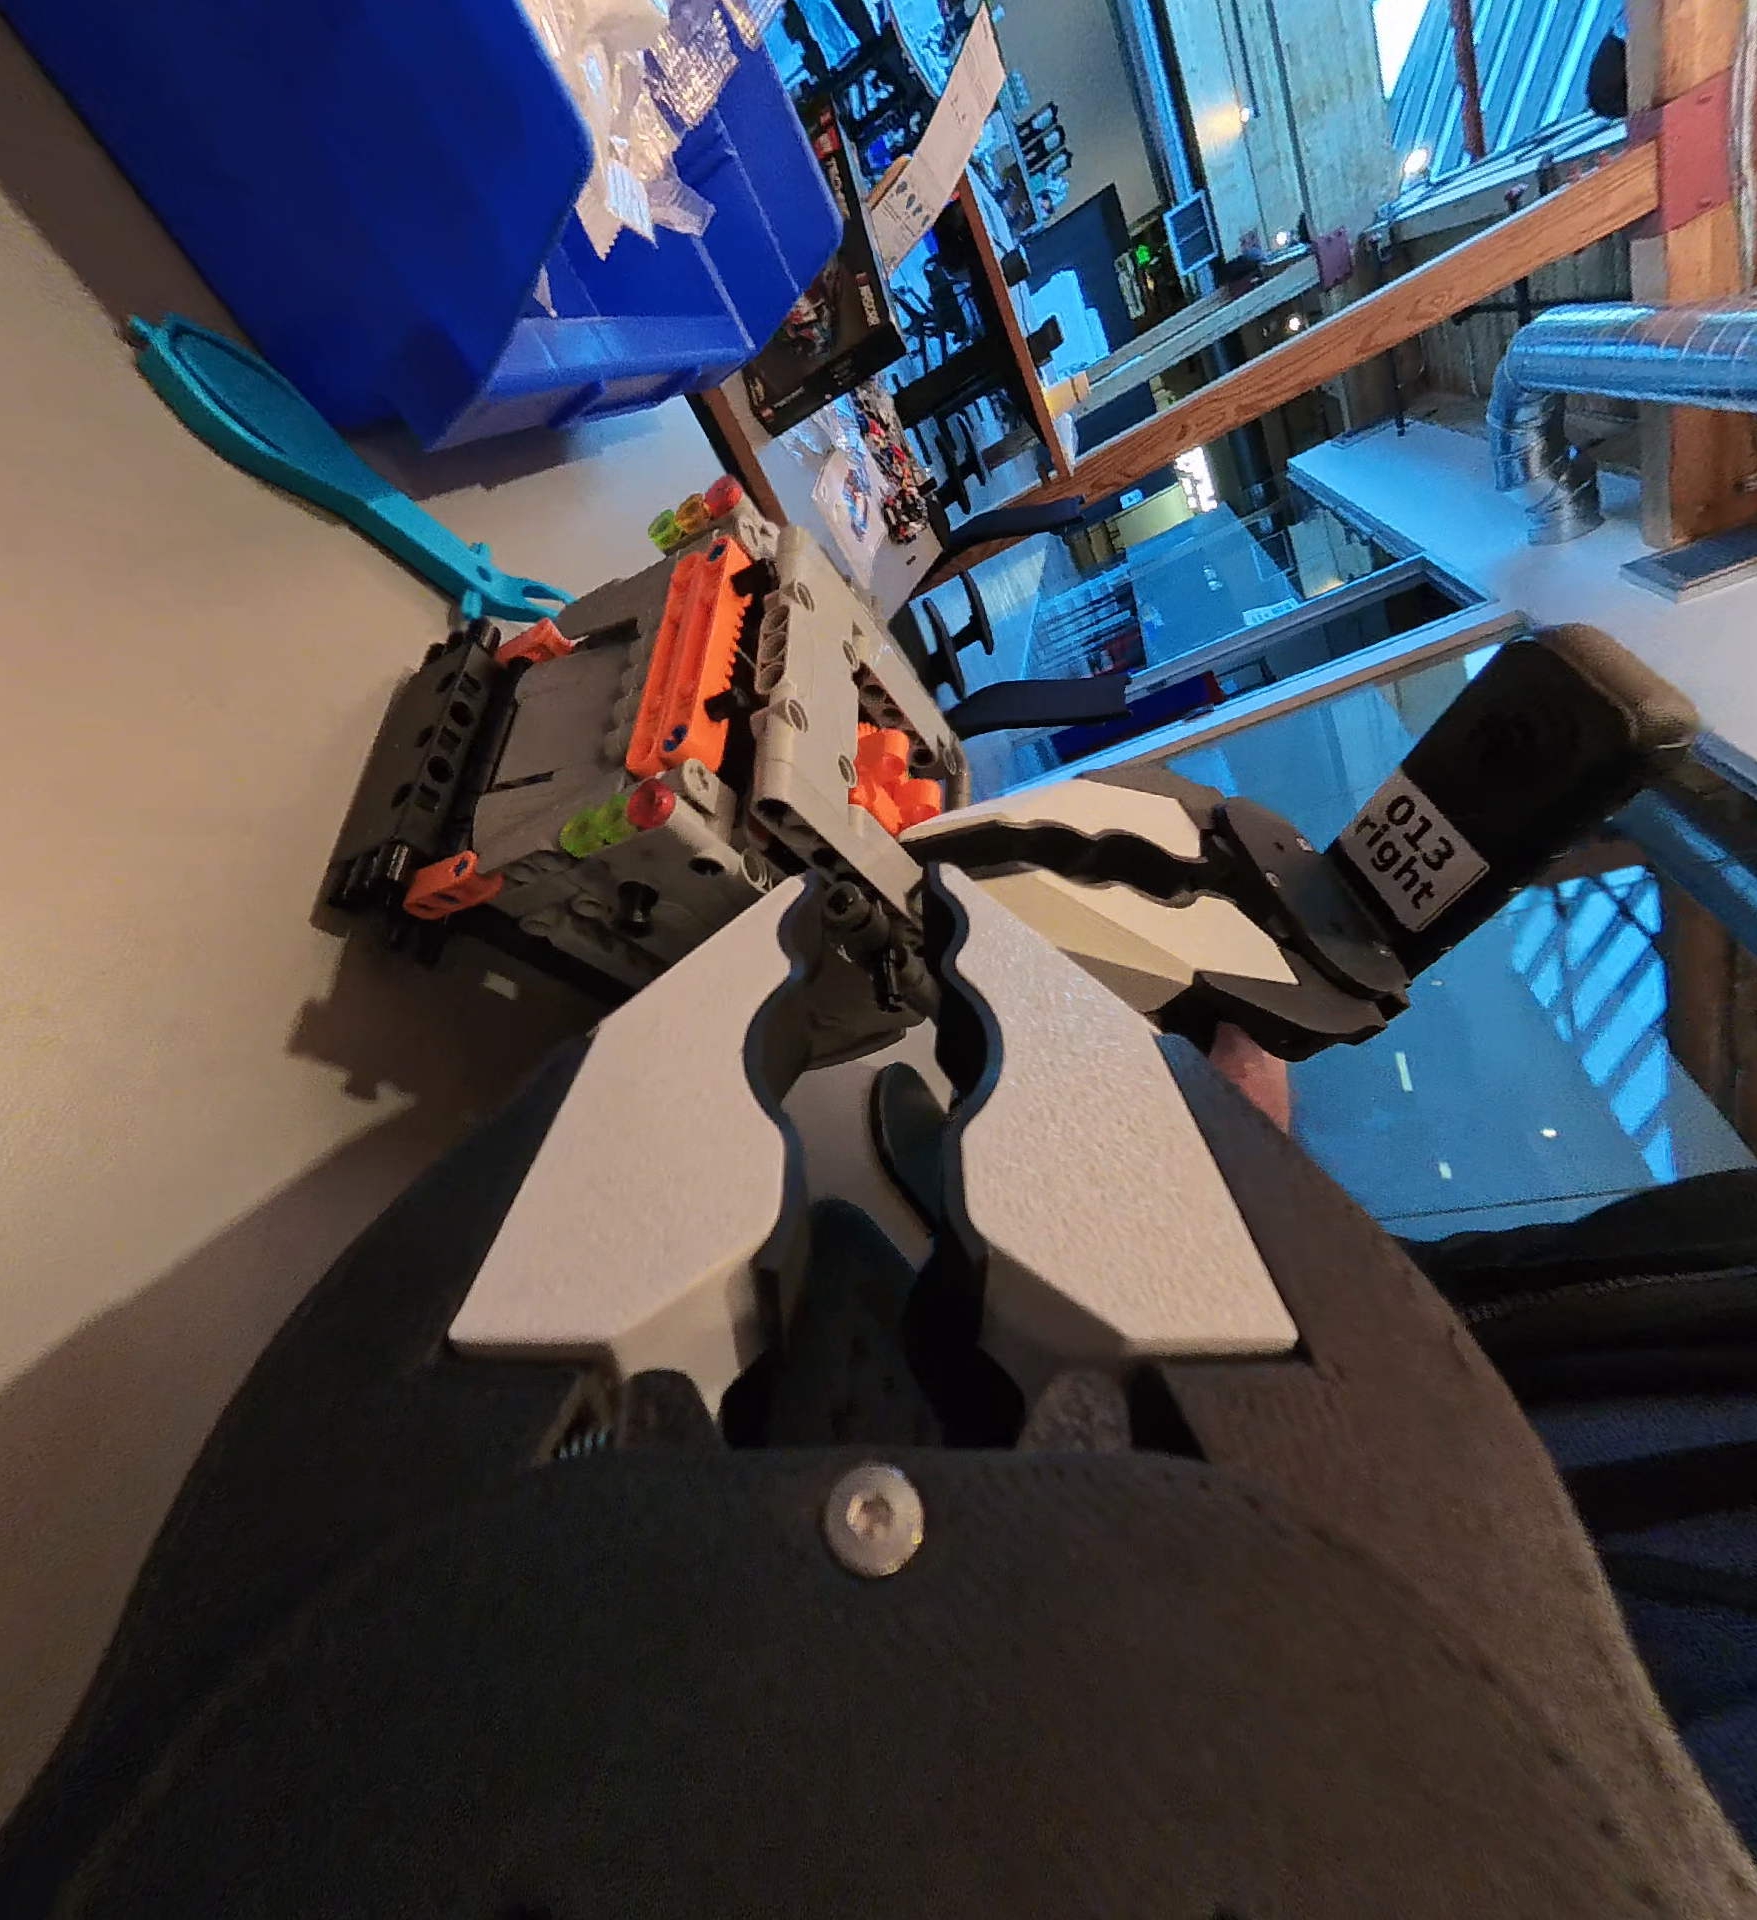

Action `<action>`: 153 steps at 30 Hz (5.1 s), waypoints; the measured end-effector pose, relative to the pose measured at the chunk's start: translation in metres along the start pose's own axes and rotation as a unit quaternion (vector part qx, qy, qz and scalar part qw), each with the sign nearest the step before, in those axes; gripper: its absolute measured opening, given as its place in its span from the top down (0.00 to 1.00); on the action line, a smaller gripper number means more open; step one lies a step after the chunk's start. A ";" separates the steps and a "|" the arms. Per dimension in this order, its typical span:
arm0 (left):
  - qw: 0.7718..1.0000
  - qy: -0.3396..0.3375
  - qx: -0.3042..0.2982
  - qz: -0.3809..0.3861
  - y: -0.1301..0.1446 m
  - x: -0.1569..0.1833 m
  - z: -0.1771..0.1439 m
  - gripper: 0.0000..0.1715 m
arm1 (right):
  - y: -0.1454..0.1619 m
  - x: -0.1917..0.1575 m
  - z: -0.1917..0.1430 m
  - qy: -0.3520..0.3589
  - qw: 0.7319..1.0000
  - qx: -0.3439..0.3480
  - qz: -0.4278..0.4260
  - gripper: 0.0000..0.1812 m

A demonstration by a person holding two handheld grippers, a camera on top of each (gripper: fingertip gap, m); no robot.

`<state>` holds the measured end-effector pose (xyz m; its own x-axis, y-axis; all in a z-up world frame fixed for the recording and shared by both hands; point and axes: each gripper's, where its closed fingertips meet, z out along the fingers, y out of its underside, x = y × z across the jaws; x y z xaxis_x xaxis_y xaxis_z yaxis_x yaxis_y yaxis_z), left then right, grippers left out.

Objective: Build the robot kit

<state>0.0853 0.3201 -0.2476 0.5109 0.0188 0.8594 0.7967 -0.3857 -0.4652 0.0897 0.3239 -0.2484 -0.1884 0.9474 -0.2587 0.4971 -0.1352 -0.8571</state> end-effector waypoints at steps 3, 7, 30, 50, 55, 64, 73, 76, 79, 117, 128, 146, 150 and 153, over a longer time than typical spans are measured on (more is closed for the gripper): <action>1.000 -0.014 0.004 0.010 -0.001 -0.003 -0.012 0.91 | -0.003 -0.001 0.001 -0.008 1.000 0.000 -0.005 0.96; 0.999 -0.030 0.003 0.018 0.002 -0.002 -0.022 0.86 | -0.023 0.015 -0.014 0.002 0.999 0.019 -0.038 0.90; 0.999 -0.010 -0.018 -0.025 -0.001 -0.018 -0.032 0.91 | 0.016 0.012 -0.018 -0.070 0.994 -0.060 0.064 0.84; 0.992 0.126 -0.011 -0.021 0.002 -0.001 -0.047 0.92 | 0.018 0.005 -0.018 -0.107 0.989 -0.074 0.070 0.86; 0.988 0.148 0.010 -0.031 0.000 -0.001 -0.051 0.92 | 0.012 0.013 -0.020 -0.085 0.993 -0.069 0.051 0.87; 0.991 0.133 -0.013 -0.006 0.003 0.000 -0.051 0.88 | -0.021 -0.017 -0.021 -0.095 0.994 -0.029 -0.054 0.87; 0.989 0.147 -0.008 -0.006 -0.002 0.007 -0.053 0.92 | -0.012 -0.060 0.011 -0.163 0.981 -0.082 -0.071 0.85; 0.990 0.138 -0.014 -0.003 -0.002 0.008 -0.054 0.89 | -0.008 -0.070 0.019 -0.179 0.977 -0.095 -0.071 0.88; 0.992 0.128 -0.017 -0.007 -0.001 0.007 -0.054 0.88 | -0.007 -0.070 0.024 -0.175 0.976 -0.101 -0.076 0.92; 0.993 0.106 -0.052 -0.027 0.014 0.007 -0.065 0.90 | -0.001 -0.084 0.027 -0.200 0.970 -0.116 -0.072 0.94; 0.994 0.107 -0.026 -0.022 0.008 0.008 -0.069 0.97 | -0.002 -0.083 0.025 -0.209 0.969 -0.115 -0.061 0.93; 0.994 0.097 -0.027 -0.040 0.008 0.004 -0.069 0.97 | 0.003 -0.087 0.027 -0.204 0.967 -0.128 -0.082 0.92; 0.994 0.096 -0.030 -0.042 0.010 0.002 -0.071 0.94 | 0.002 -0.087 0.028 -0.200 0.968 -0.126 -0.083 0.93; 0.993 0.106 -0.037 -0.045 0.013 0.005 -0.072 0.93 | 0.001 -0.087 0.027 -0.203 0.968 -0.126 -0.081 0.93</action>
<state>0.0754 0.2484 -0.2339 0.3537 -0.1348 0.9256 0.8061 -0.4580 -0.3747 0.0837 0.2329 -0.2392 -0.5728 0.7516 -0.3272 0.6146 0.1296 -0.7781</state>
